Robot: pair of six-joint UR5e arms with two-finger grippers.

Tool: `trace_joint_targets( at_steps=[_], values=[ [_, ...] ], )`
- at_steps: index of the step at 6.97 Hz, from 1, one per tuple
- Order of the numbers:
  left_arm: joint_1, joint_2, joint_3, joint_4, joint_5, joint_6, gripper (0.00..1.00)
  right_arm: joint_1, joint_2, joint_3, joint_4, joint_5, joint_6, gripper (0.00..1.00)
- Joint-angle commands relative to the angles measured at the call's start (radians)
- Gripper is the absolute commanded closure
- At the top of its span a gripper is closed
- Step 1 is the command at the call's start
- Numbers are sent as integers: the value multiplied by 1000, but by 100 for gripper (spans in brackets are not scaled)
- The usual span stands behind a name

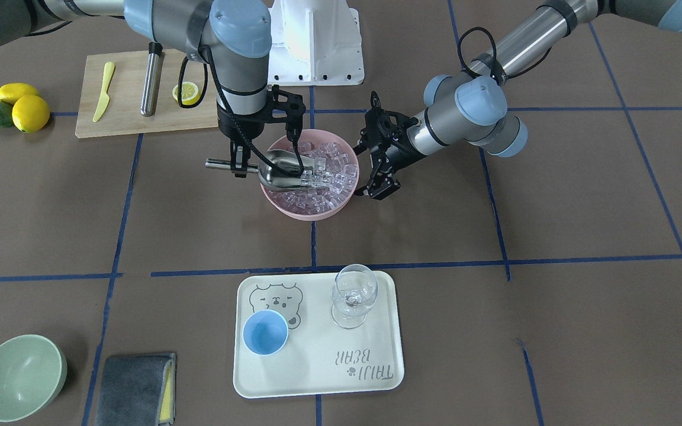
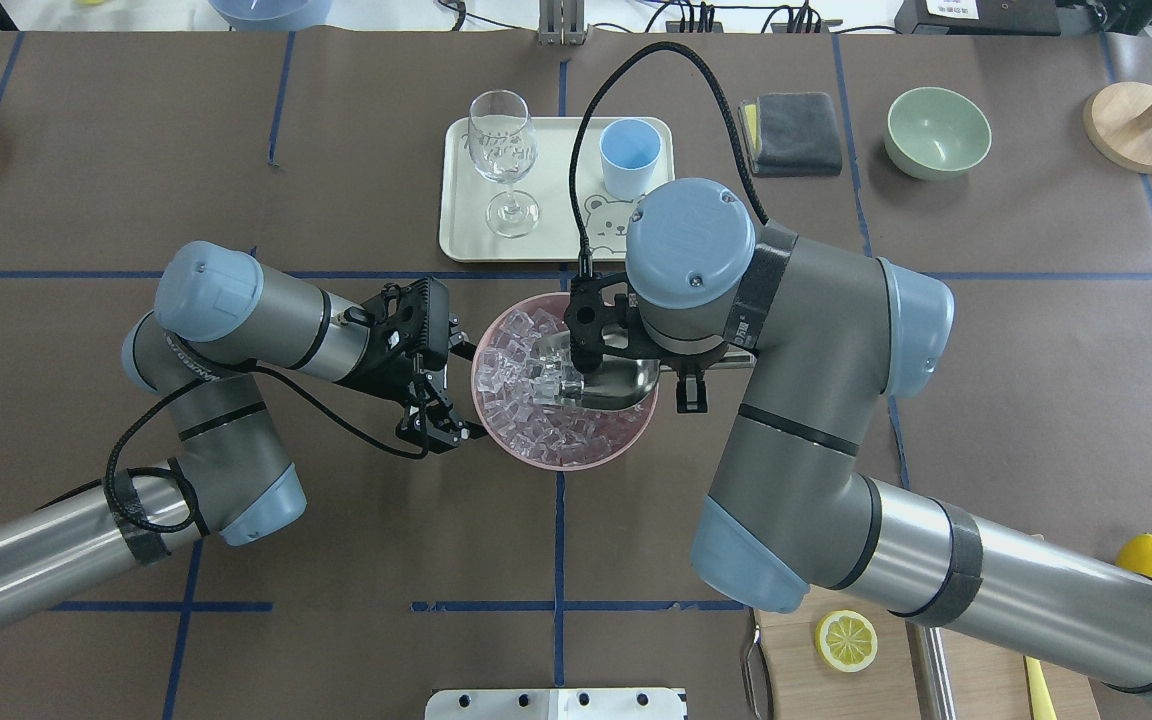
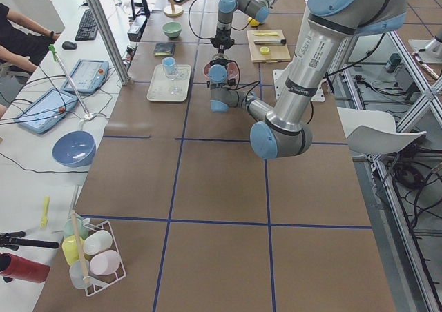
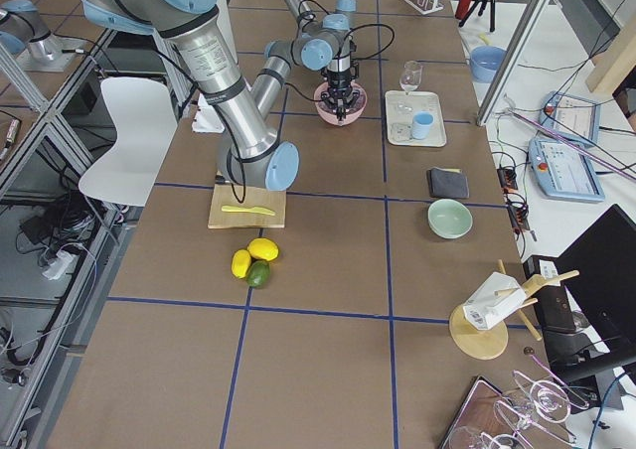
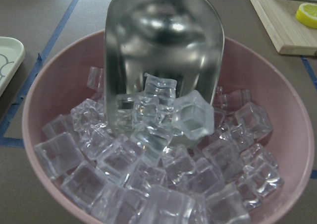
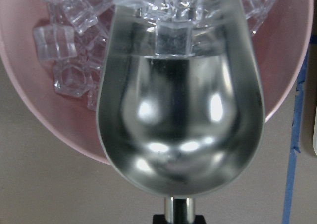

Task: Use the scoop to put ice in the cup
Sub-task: 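Tilt the bowl with the left gripper while the right scoops ice cubes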

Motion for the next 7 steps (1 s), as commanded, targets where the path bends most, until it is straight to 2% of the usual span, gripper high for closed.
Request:
trace_joint_targets(
  at_steps=[1, 4, 5, 7],
  values=[
    [0, 2, 1, 2, 0, 1, 0, 8, -8, 3, 54, 25, 0, 100],
    [0, 0, -1, 5, 0, 1, 0, 88, -112, 18, 241, 187, -1, 100],
    [0, 0, -1, 7, 0, 1, 0, 95, -130, 16, 282, 209, -1, 100],
    [0, -3, -1, 8, 0, 2, 0, 103, -137, 16, 295, 226, 0, 100]
  ],
)
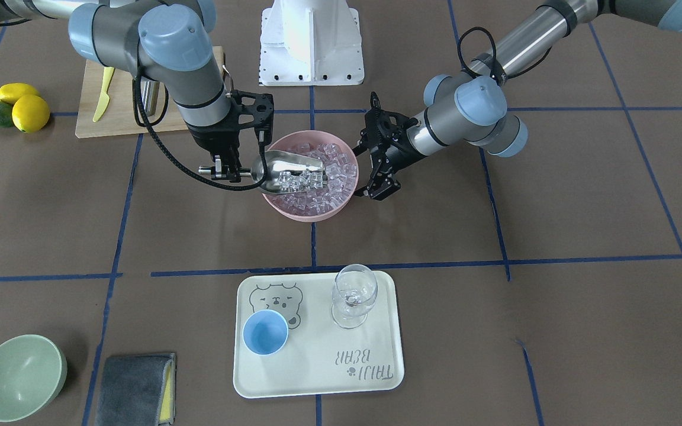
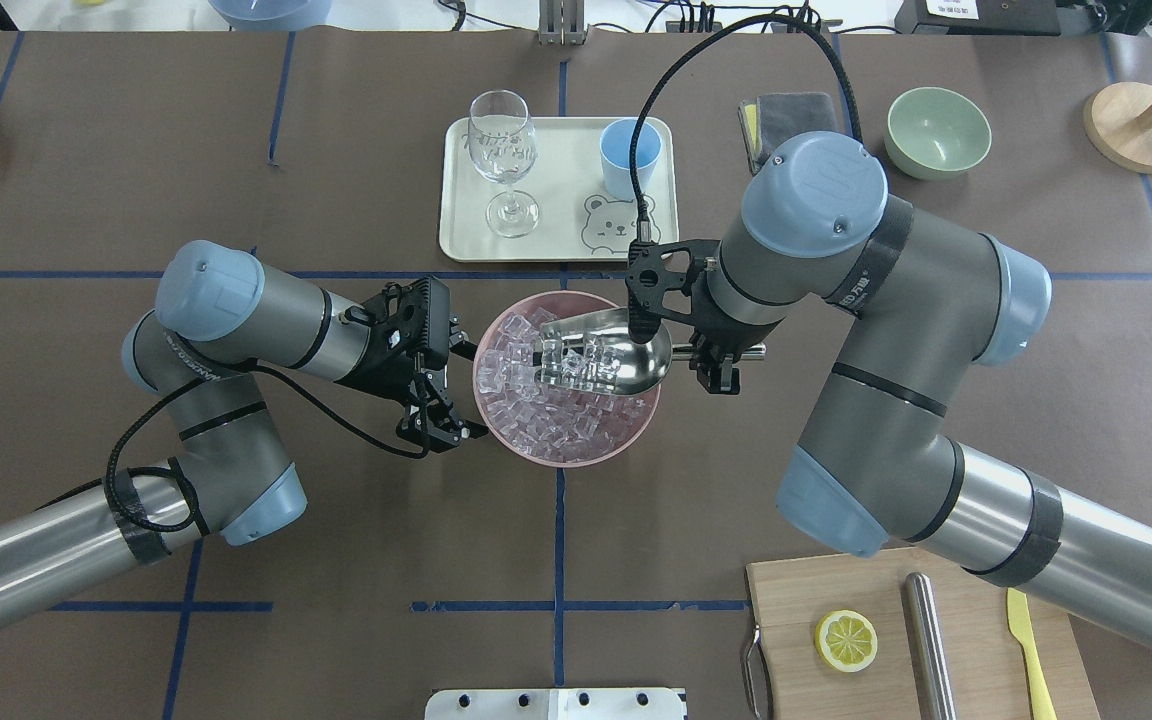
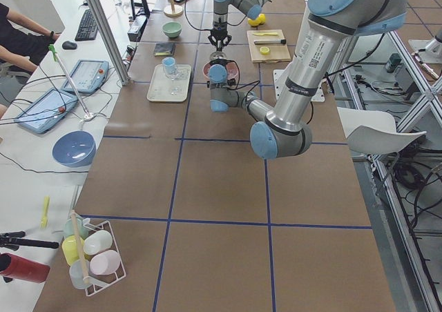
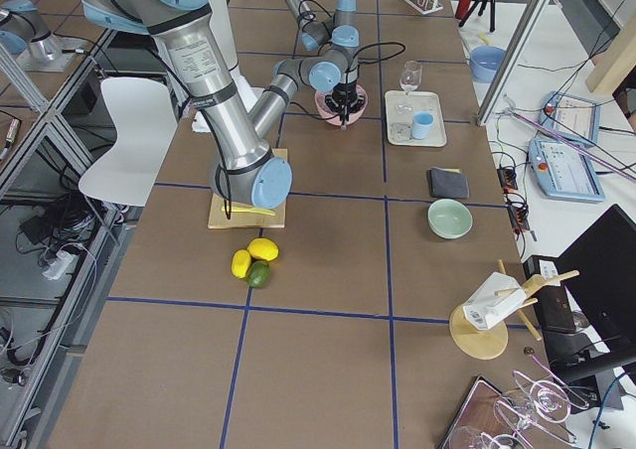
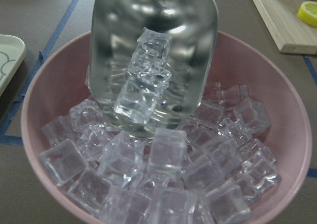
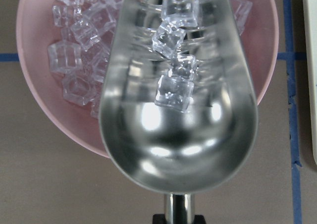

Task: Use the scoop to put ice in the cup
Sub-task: 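Lift the ice-filled scoop toward the blue cup while the left arm withdraws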

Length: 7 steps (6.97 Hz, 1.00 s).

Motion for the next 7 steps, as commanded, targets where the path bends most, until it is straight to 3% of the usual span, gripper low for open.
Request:
trace_joint_targets(
  at_steps=[1, 7],
  values=[
    [-2, -2, 0, 1, 0, 1, 0, 32, -6, 0, 12, 61, -1, 100],
    [-87, 12, -20, 72, -11, -9, 0, 299, -6, 8, 68, 352, 23, 100]
  ],
)
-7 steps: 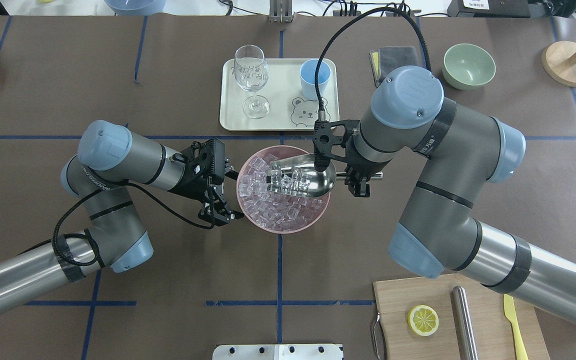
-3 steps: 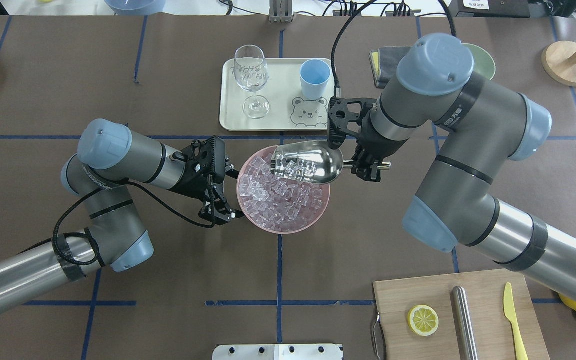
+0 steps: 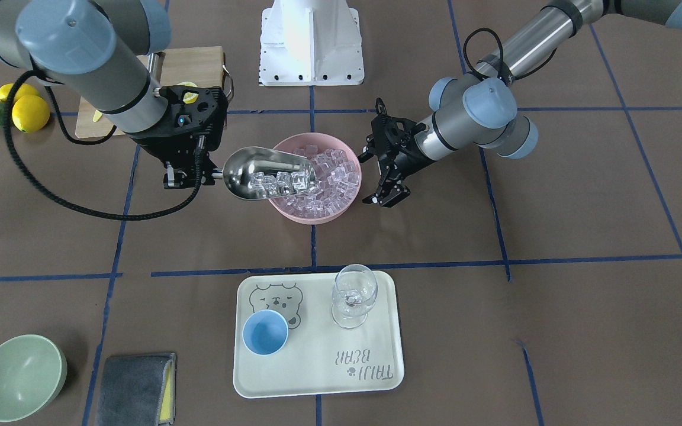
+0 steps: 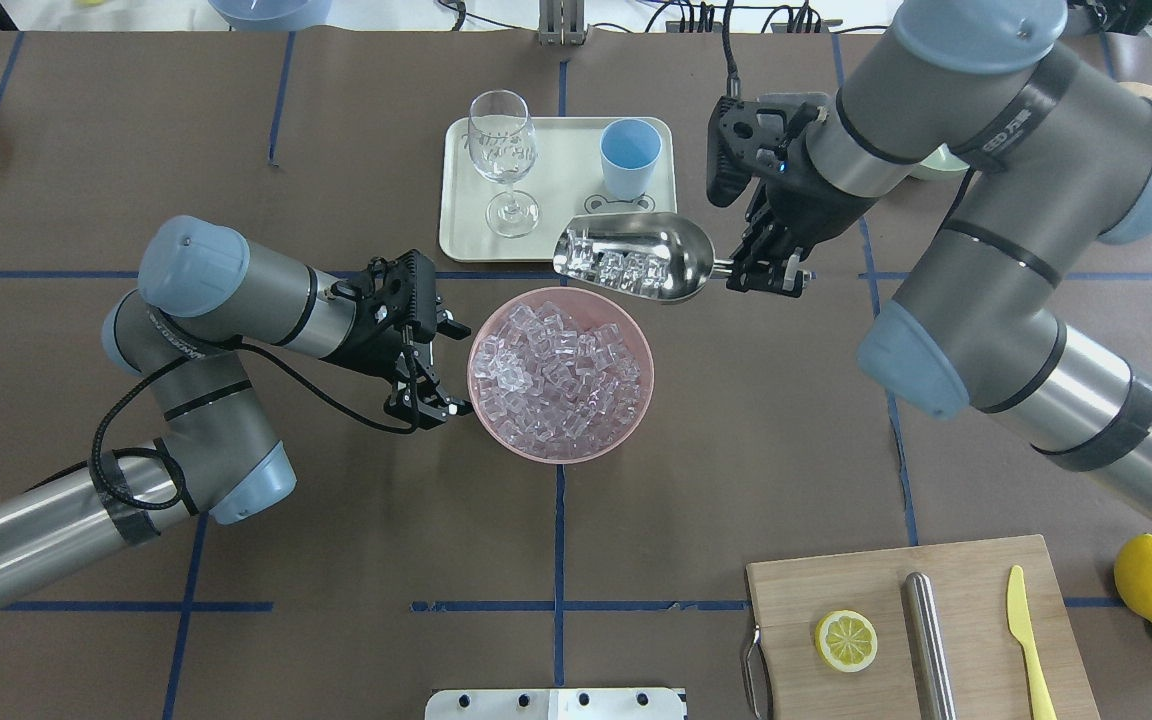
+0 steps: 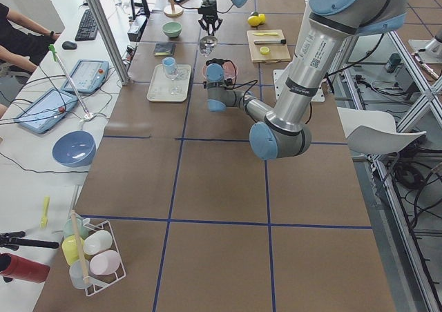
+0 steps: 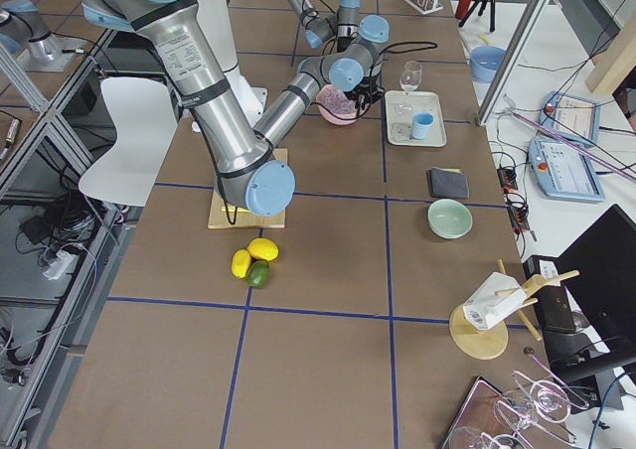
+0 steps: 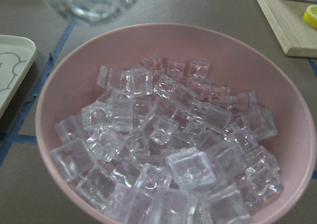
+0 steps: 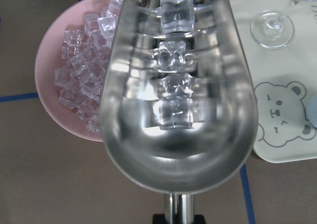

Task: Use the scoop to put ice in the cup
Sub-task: 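Lift the ice-filled scoop toward the blue cup while the left arm withdraws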

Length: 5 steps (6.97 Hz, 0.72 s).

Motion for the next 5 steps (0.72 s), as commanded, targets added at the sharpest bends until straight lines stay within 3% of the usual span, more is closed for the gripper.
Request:
trace_joint_targets(
  at_steps=[1, 3, 5],
  values=[
    [-82, 17, -42, 93, -2, 0, 0, 95, 3, 0, 12, 53, 83, 100],
    [-197, 63, -104, 138, 5, 0, 0, 152, 6, 0, 6, 43, 143, 100],
    [-315, 196, -168, 140, 2, 0, 0, 175, 7, -16, -7, 27, 298, 100]
  ],
)
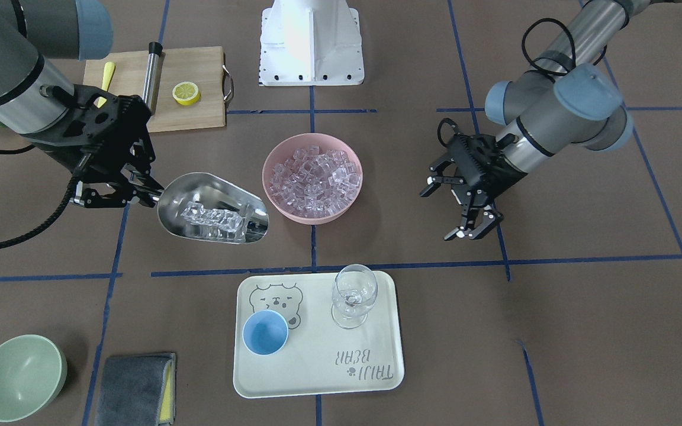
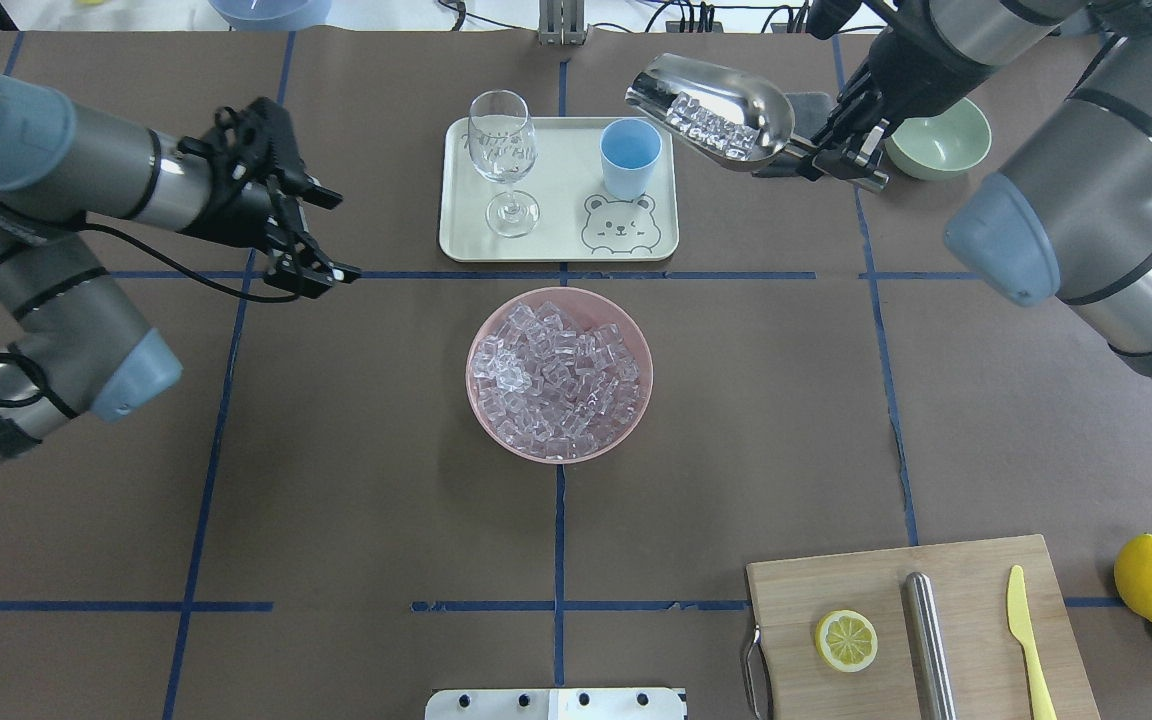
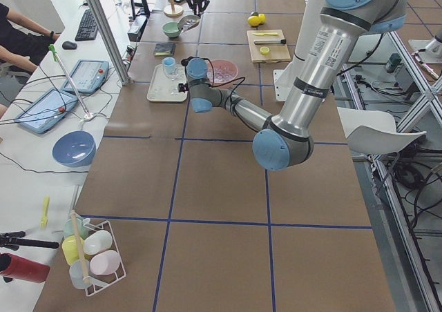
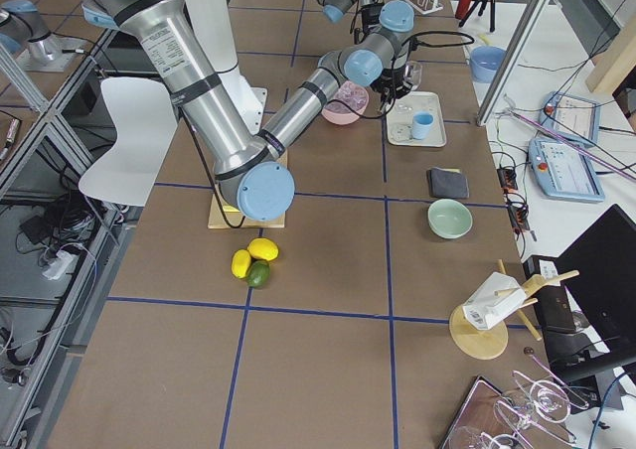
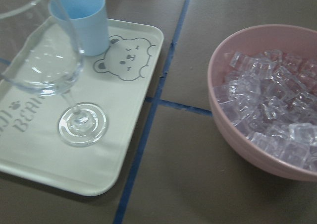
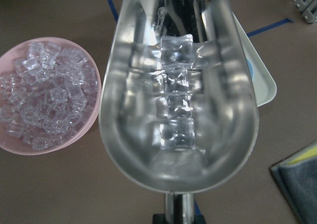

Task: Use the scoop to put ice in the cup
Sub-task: 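Tilt the scoop over the light-blue cup with the right gripper to pour ice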

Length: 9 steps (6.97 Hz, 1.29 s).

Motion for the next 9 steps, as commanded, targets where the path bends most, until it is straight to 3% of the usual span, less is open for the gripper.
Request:
trace_joint_targets(
  at_steps=[1, 2, 4, 6, 9],
  values=[
    [-146, 154, -36, 5, -2, 0, 0, 14, 6, -40, -27, -37, 130, 100],
    [-241, 213, -42, 58, -14, 2, 0, 8, 11, -59, -76, -68, 196, 100],
    [-361, 267, -122, 286, -110, 2, 0, -6, 24, -140, -102, -77, 306, 100],
    [-421, 265, -130, 479, -114, 8, 0, -72, 85, -158, -245, -156, 308, 100],
    [-484, 267, -135, 502, -117, 15, 0, -92, 210, -259, -335, -159, 327, 100]
  ],
)
